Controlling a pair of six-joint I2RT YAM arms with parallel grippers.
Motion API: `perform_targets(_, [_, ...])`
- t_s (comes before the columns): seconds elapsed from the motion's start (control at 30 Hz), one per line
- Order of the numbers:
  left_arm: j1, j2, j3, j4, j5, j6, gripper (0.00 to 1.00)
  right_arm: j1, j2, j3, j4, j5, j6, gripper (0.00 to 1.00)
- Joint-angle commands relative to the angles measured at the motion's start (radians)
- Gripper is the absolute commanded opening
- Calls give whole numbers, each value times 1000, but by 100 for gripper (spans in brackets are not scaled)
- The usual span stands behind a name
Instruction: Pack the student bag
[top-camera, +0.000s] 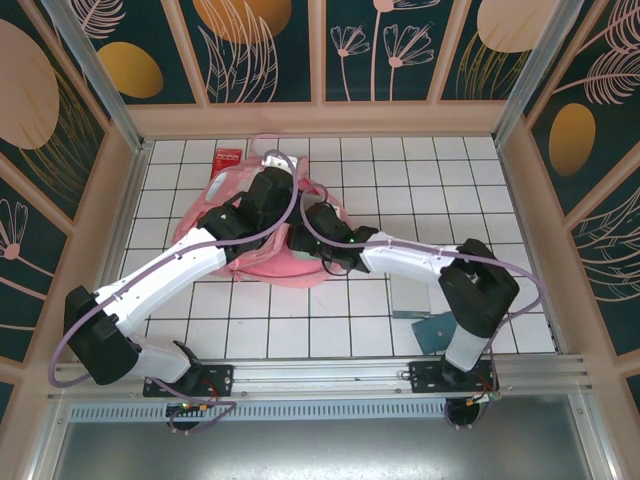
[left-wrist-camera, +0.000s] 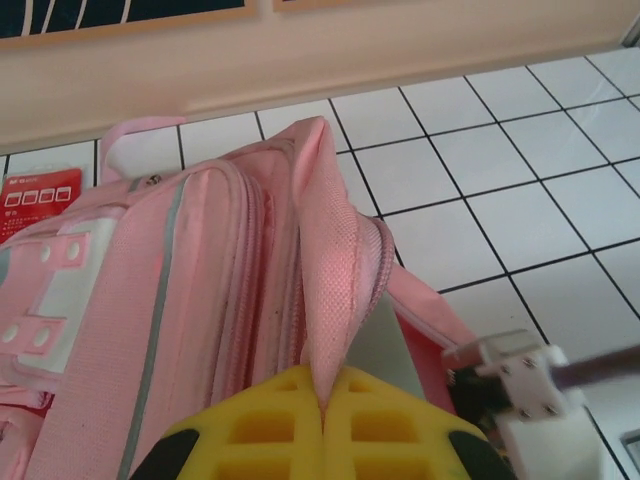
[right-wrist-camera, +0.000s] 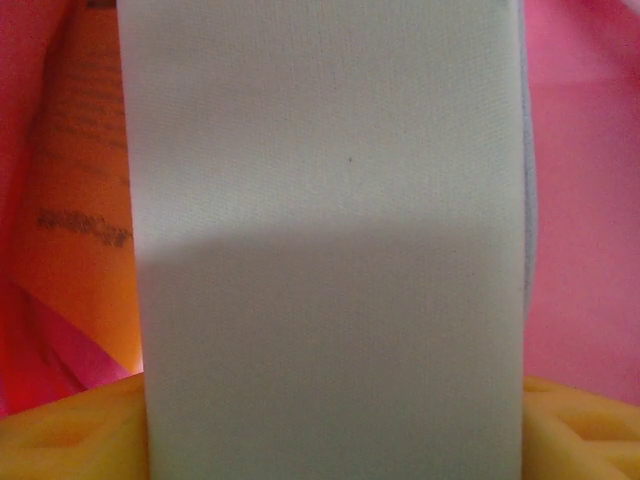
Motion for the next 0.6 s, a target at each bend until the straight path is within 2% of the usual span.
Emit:
perform_targets(0.0, [-7, -33, 55, 86, -11, -25, 3, -11, 78, 90, 55, -19, 69, 73])
perform_targets(0.2, [-6, -23, 62, 81, -9, -24, 3, -39, 163, 136, 79, -39, 135, 73])
perform_targets(0.33, [-3, -22, 66, 76, -23, -17, 4, -35, 173, 138, 95, -66, 128, 91])
perform_targets(0.47, [-2, -19, 65, 76, -24, -17, 4, -35, 126, 96, 115, -57, 114, 99])
perform_targets(0.57, [-2, -13, 65, 78, -25, -16, 4, -36, 80, 58, 109, -35, 103, 99])
